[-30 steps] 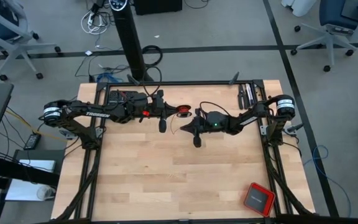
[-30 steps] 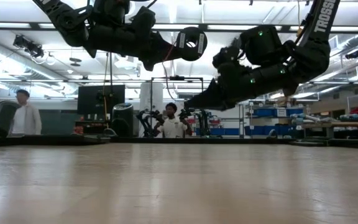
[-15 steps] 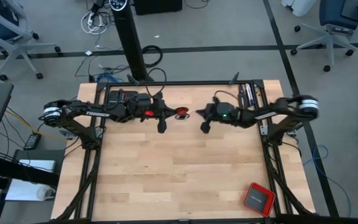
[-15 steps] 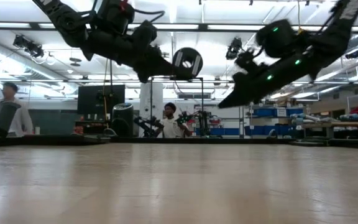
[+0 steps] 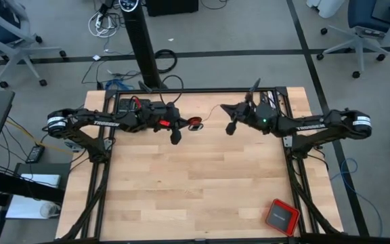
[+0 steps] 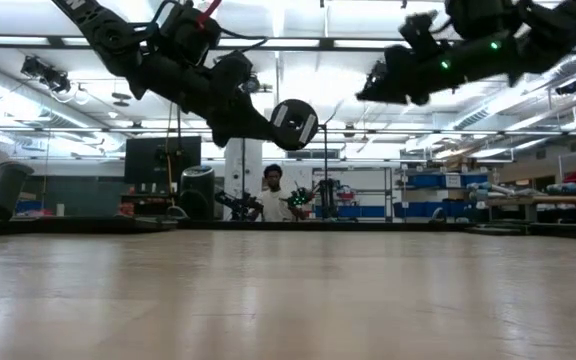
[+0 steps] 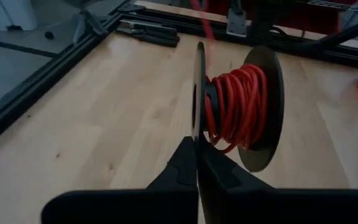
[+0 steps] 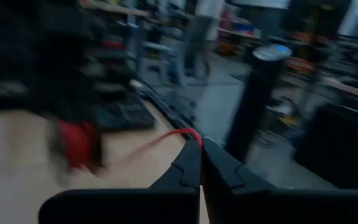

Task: Coil cords
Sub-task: Coil the red wire onto the spool

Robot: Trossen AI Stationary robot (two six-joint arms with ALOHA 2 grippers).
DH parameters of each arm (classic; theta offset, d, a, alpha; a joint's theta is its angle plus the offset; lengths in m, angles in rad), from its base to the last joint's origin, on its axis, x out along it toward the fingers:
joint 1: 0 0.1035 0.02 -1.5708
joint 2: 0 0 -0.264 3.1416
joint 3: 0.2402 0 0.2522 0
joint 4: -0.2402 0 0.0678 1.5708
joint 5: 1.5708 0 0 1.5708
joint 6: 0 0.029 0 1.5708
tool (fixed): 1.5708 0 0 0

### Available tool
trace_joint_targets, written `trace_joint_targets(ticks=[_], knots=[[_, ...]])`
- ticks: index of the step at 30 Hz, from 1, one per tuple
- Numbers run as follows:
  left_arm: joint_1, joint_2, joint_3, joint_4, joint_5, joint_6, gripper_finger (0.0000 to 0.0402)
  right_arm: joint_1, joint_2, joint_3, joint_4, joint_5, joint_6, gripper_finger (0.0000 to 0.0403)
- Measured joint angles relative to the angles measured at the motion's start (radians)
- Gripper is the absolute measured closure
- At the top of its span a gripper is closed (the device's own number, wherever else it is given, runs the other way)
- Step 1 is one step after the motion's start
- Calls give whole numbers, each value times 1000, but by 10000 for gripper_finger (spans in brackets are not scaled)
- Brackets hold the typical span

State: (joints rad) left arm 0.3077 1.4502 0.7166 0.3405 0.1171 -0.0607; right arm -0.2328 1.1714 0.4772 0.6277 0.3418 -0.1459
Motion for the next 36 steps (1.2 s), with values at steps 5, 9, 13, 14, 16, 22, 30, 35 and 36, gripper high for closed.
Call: trace_joint_targets(ticks=[5,9,13,14,16,22,30,35,36], knots=[[0,2,42,-38,-64,0,401,5,97,129,-3,-102,-2,403],[0,4,64,-69,-124,-22,401,16,200,239,-18,-113,-41,403],[0,4,75,-94,-173,-45,401,22,282,332,-29,-115,-49,403],[0,4,75,-98,-188,-57,401,23,302,352,-29,-122,-51,403],[0,4,75,-99,-215,-81,401,31,338,383,-35,-127,-73,403],[0,4,75,-93,-248,-173,401,44,407,462,-44,-101,-99,403],[1,4,75,-36,-298,-238,401,97,449,499,-81,-86,-95,403],[19,4,75,44,-376,-275,401,125,449,501,-108,-46,-110,403],[22,4,75,71,-378,-288,401,126,448,501,-125,-45,-106,403]])
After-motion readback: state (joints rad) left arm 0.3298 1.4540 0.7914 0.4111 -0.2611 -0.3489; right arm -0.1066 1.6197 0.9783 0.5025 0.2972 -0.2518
